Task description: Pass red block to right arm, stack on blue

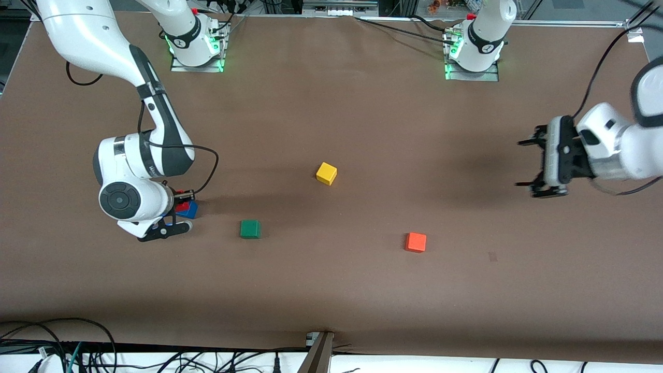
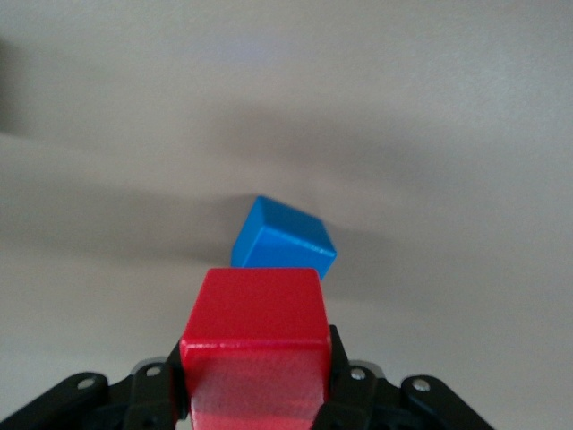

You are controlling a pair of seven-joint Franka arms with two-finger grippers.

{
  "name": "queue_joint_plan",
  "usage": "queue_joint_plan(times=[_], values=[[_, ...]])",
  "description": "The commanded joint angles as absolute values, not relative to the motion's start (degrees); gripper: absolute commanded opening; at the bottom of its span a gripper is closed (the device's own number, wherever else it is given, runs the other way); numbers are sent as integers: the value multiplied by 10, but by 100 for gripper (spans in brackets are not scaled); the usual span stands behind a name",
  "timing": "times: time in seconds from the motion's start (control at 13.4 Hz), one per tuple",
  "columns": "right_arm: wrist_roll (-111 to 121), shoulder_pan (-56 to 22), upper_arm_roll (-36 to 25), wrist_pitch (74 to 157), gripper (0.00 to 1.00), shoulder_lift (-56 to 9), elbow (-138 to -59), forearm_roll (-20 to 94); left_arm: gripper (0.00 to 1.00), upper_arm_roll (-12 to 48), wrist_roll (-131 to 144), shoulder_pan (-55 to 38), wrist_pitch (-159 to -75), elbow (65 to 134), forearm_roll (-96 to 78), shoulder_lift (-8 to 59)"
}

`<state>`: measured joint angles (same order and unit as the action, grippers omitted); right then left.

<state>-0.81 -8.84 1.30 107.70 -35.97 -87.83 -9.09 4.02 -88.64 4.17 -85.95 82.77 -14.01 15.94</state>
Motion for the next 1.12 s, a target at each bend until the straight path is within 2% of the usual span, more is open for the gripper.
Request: queue_joint_plan(times=[0.0, 0.3, 0.67, 1.04], values=[[-23, -76, 14, 1088, 0, -373, -867, -94, 100, 26, -801, 27, -887, 858, -66, 105], [-34, -70, 15, 1098, 0, -378, -886, -65, 100, 14, -645, -12, -905, 858, 17, 64], [-29, -66, 15, 1105, 0, -375, -899, -52, 100, 14, -454, -40, -916, 874, 24, 42], [-26, -58, 15, 1107, 0, -377, -899, -47, 100, 14, -439, -40, -1032, 898, 23, 29]])
